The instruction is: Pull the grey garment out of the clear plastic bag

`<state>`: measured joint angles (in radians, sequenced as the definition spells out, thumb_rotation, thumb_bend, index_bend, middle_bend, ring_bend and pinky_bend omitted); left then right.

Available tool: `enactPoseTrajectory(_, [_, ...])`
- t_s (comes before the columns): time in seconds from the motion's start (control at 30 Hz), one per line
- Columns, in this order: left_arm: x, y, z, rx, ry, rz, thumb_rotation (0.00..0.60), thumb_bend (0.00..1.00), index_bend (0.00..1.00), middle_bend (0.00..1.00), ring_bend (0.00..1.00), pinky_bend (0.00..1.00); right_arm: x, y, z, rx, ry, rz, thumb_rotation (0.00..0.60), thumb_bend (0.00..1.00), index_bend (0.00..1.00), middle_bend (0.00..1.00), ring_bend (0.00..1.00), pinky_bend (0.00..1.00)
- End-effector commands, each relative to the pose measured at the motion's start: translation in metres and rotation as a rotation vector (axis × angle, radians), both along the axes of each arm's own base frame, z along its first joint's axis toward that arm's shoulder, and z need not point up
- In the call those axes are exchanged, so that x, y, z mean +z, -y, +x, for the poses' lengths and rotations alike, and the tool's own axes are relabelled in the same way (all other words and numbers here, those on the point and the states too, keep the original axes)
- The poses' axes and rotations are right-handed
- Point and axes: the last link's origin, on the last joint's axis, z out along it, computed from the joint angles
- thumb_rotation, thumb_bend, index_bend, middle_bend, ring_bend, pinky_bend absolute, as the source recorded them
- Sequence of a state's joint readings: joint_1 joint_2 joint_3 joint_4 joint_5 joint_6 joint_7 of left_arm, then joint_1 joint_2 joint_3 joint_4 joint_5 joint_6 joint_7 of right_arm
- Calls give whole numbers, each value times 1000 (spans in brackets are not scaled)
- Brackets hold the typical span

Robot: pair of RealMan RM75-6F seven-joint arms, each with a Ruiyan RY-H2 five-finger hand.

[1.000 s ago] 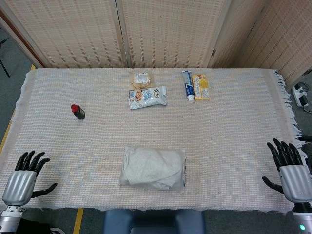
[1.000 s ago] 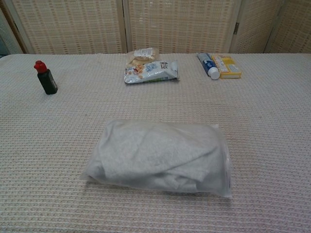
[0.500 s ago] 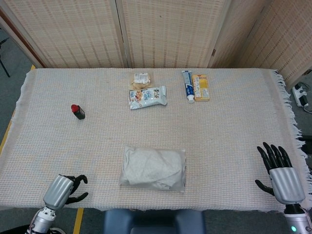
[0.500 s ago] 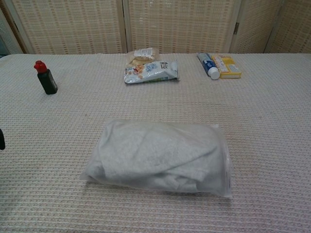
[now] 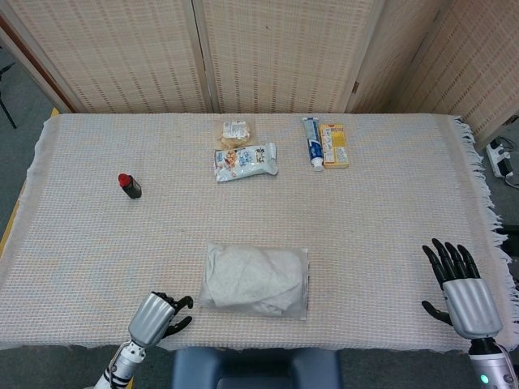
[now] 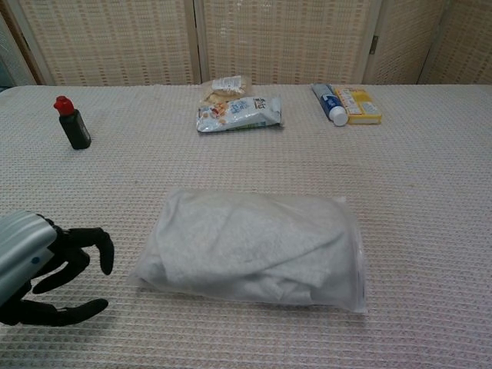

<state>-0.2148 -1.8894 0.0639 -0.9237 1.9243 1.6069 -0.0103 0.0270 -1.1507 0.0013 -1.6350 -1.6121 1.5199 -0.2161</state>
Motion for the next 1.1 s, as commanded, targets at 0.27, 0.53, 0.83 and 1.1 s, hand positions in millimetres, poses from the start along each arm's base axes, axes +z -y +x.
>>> enactPoseTrajectory(0.27, [-14, -12, 9, -63, 1, 56, 600, 242, 483, 1000, 1000, 1000, 3, 1, -2, -20, 5, 17, 600, 67, 0, 0, 0, 0])
enactPoseTrajectory(0.53, [-25, -15, 11, -67, -18, 41, 600, 269, 495, 1000, 1000, 1000, 2, 3, -2, -24, 1, 15, 600, 66, 0, 0, 0, 0])
enactPoseTrajectory(0.83, [-31, -20, 14, -97, 20, 40, 600, 357, 574, 1000, 1000, 1000, 4, 2, -3, -28, 7, 23, 600, 67, 0, 0, 0, 0])
enactPoseTrajectory(1.1, [-38, -23, 13, -99, 5, 31, 600, 457, 614, 1000, 1000, 1000, 6, 1, -3, -27, 16, 25, 600, 66, 0, 0, 0, 0])
